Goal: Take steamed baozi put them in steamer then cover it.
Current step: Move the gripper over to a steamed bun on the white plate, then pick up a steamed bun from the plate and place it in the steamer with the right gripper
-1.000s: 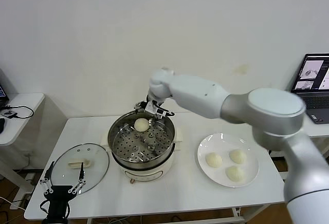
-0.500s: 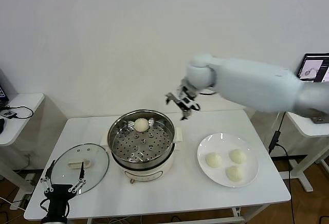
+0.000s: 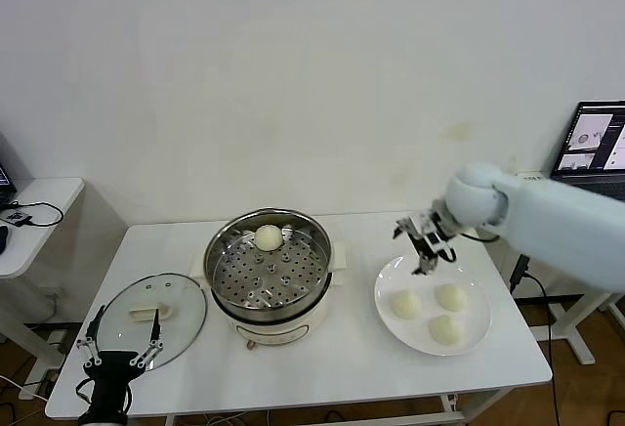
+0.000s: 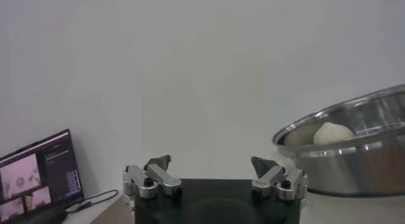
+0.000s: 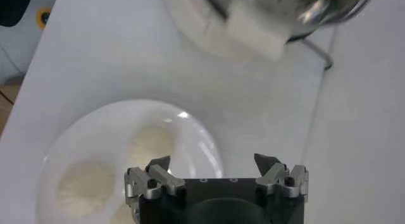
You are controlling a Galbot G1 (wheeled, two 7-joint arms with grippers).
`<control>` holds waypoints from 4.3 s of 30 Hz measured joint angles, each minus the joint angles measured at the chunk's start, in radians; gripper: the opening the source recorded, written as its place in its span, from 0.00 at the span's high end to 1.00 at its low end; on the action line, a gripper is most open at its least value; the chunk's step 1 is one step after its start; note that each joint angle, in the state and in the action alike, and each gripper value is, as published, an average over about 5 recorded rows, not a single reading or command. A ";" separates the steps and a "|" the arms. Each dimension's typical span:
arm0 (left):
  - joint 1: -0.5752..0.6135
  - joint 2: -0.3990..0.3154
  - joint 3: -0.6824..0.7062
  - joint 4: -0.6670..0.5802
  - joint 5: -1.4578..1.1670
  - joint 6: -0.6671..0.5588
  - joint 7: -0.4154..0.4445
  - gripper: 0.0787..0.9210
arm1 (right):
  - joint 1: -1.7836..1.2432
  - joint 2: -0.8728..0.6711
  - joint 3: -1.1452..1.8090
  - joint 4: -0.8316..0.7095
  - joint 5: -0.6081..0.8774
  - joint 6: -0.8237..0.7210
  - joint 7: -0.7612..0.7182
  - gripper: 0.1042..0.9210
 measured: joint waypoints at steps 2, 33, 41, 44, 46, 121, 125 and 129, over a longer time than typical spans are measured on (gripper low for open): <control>-0.001 -0.001 -0.002 0.003 0.000 0.000 0.000 0.12 | -0.041 -0.004 0.023 -0.008 -0.021 -0.003 0.002 0.12; -0.005 -0.003 -0.011 0.029 0.000 -0.003 -0.002 0.12 | -0.303 0.116 0.148 -0.165 -0.160 -0.019 0.014 0.18; -0.002 -0.006 -0.011 0.026 0.001 -0.005 -0.003 0.12 | -0.311 0.123 0.157 -0.178 -0.175 -0.018 0.007 0.28; -0.001 -0.006 -0.011 0.023 0.001 -0.005 -0.003 0.12 | -0.313 0.123 0.161 -0.181 -0.177 -0.017 0.005 0.32; -0.001 -0.006 -0.012 0.022 0.001 -0.005 -0.004 0.12 | -0.314 0.123 0.164 -0.182 -0.177 -0.017 0.003 0.35; 0.014 -0.001 -0.053 -0.005 -0.012 -0.030 -0.011 0.12 | 0.055 0.862 -0.055 -0.402 0.415 -0.388 0.255 0.38; 0.018 -0.002 -0.054 -0.009 -0.011 -0.033 -0.012 0.12 | 0.041 0.884 -0.049 -0.426 0.414 -0.389 0.263 0.38; 0.018 -0.003 -0.054 -0.010 -0.009 -0.033 -0.012 0.12 | 0.032 0.899 -0.046 -0.446 0.409 -0.392 0.264 0.35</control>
